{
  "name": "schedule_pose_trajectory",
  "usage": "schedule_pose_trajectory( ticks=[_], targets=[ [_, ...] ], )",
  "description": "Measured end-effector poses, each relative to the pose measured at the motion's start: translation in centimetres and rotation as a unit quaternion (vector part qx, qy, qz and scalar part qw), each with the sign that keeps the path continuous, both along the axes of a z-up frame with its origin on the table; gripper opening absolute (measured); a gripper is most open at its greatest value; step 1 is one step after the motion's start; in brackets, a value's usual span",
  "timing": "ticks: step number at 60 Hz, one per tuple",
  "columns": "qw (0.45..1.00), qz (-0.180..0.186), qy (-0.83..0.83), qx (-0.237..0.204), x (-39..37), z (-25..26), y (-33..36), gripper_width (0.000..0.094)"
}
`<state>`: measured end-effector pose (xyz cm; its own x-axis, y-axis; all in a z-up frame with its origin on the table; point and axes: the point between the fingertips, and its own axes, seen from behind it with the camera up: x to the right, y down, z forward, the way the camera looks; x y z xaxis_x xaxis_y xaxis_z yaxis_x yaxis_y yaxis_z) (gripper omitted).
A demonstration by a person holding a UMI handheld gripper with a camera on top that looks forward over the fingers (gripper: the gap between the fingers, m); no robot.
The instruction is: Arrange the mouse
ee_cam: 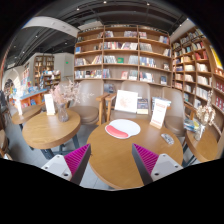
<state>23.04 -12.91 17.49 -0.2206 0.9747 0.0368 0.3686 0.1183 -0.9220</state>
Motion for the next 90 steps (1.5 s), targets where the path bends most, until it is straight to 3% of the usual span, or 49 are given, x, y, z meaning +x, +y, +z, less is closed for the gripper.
schedule_pose_trajectory(
  ticks=[20,32,45,64,90],
  targets=[
    [0.998,-0.062,0.001,0.028,-4.9,-1.2,9.6,0.0855],
    [0.992,-0.122,-0.019,0.019,-7.9,-3.8,17.4,0.0854],
    [0.985,-0.163,-0.038,0.027,-10.0,-6.7,24.2,0.0854],
    [0.98,-0.187,-0.066,0.033,-13.8,-12.5,30.2,0.0851],
    [0.979,-0.176,-0.105,0.018,-22.7,-18.3,33.3,0.0849]
  ],
)
